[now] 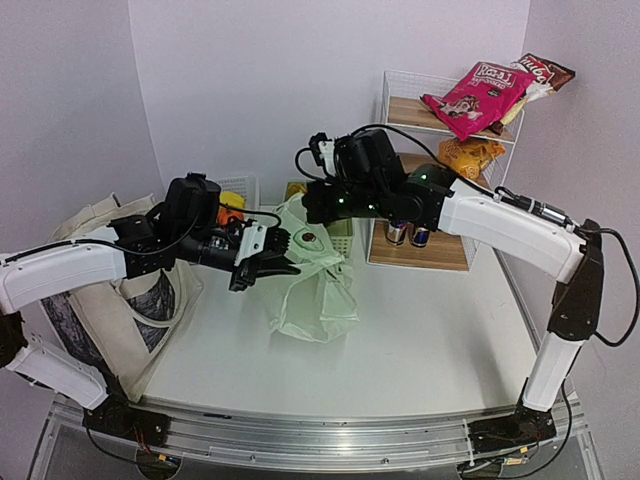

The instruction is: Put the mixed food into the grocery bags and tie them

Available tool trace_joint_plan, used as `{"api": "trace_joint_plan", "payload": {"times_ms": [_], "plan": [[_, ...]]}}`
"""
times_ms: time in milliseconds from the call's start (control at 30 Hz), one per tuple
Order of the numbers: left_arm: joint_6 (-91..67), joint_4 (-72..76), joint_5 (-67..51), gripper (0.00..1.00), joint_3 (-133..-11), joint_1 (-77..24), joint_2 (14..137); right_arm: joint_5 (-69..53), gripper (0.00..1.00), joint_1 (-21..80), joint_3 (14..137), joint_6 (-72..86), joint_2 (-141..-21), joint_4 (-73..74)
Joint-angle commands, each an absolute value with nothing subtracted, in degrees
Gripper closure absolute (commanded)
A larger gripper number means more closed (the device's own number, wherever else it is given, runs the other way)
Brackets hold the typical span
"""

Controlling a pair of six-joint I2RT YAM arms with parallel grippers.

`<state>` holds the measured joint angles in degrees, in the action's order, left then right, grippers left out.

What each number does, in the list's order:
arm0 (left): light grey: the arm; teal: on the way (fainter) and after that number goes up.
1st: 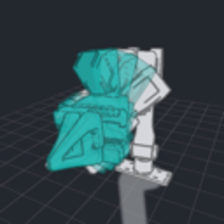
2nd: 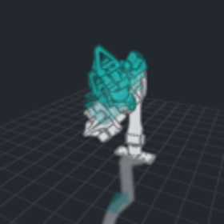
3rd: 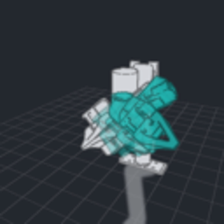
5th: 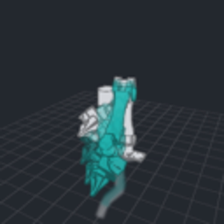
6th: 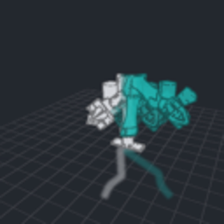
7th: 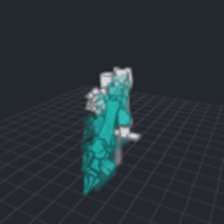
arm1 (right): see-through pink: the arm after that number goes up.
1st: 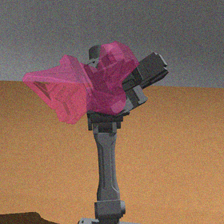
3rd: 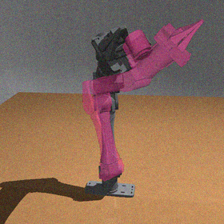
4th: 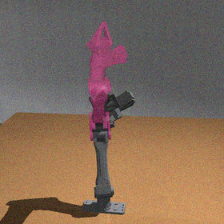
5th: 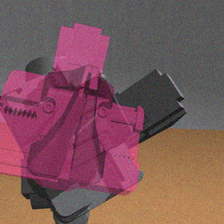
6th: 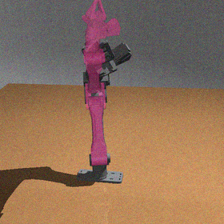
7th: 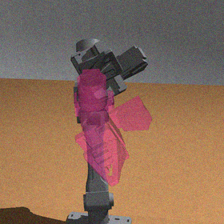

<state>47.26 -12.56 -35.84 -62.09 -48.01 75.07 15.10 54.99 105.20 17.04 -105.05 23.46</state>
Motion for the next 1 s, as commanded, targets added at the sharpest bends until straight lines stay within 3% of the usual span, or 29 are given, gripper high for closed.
{"api": "trace_joint_plan", "payload": {"times_ms": [0, 200, 333, 400, 533, 600, 967], "plan": [[35.85, -16.37, -33.84, 1.0, -67.58, -47.69, 74.08, 13.08, 1.0, 54.03, 102.39, 18.09, -102.71, 21.79], [11.97, -29.67, -41.22, 1.0, -81.27, -41.78, 71.66, 3.49, 1.0, 50.21, 98.58, 22.2, -100.83, 23.29], [-0.25, -32.29, -43.16, 1.0, -82.36, -39.54, 68.87, -10.96, 0.98, 49.01, 106.66, 23.77, -109.02, 31.88], [-3.72, -32.19, -43.19, 1.0, -79.78, -37.54, 67.59, -14.88, 0.88, 48.63, 114.05, 23.79, -114.82, 38.48], [-5.25, -30.66, -45.17, 1.0, -71.17, -32.44, 65.67, -15.88, 0.42, 45.55, 118.9, 28.13, -119.5, 41.74], [-3.07, -30.25, -45.63, 1.0, -68.07, -30.64, 65.39, -14.22, 0.26, 44.38, 120.71, 28.48, -119.46, 41.64], [9.41, -31.78, -46.94, 1.0, -62.48, -20.86, 69.41, -7.32, 0.2, 41.51, 139.82, 21.78, -126.51, 39.85]]}}
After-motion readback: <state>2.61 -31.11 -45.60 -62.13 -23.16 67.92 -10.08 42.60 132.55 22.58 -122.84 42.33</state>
